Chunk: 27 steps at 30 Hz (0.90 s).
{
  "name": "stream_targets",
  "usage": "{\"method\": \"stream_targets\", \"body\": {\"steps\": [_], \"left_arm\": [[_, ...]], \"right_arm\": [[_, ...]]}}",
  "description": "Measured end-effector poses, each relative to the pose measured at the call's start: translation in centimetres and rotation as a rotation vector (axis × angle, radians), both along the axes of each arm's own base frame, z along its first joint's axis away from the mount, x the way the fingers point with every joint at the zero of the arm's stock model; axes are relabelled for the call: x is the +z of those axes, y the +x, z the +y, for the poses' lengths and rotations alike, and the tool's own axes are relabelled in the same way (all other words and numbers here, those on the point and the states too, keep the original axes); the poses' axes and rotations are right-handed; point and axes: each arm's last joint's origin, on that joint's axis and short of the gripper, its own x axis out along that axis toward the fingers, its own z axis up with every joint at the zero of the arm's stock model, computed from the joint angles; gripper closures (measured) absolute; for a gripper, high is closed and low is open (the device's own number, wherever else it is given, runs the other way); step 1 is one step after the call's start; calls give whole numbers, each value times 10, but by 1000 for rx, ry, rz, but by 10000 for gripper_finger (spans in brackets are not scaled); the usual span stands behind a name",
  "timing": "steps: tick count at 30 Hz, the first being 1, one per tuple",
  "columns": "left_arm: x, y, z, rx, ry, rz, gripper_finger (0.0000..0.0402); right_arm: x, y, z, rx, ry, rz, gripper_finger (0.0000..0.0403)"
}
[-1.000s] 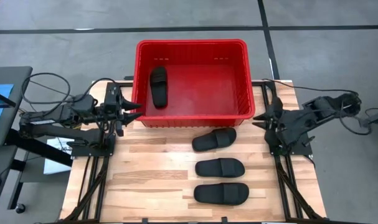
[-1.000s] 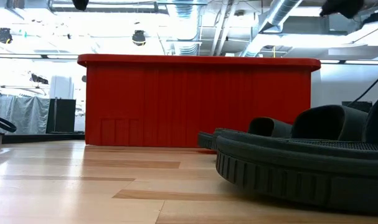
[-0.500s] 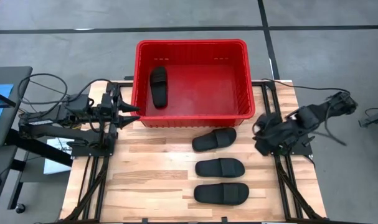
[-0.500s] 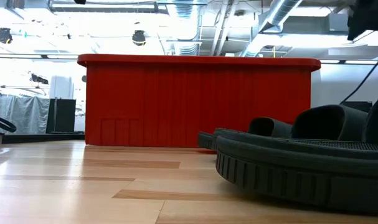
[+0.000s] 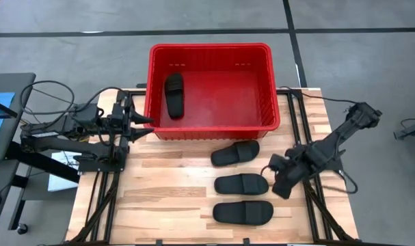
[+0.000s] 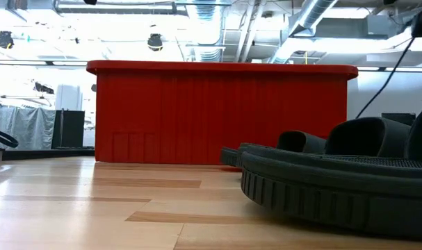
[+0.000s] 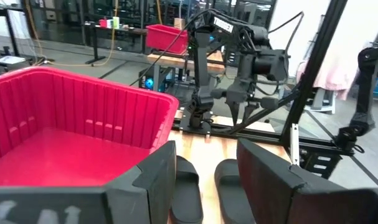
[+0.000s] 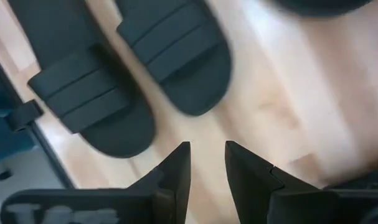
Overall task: Pick and place slides into bin
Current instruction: Put the black slide into the red bin
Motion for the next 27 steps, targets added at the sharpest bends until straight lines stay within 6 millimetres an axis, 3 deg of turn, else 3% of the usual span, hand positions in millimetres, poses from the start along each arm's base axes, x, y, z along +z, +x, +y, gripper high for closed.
{"method": "stream_targets", "body": {"steps": [14,19,27], "left_arm": [[0,0,-1,-25,-17,-1,242],[0,0,-1,-22,-41,-1,242],[0,0,-1,-25,-42,2,242]], "right_arm": [[-45,28,49,-350,186,215,301],[-61,37,64,-406,266,327,263],[-88,45,78,-456,243,396,195]]}}
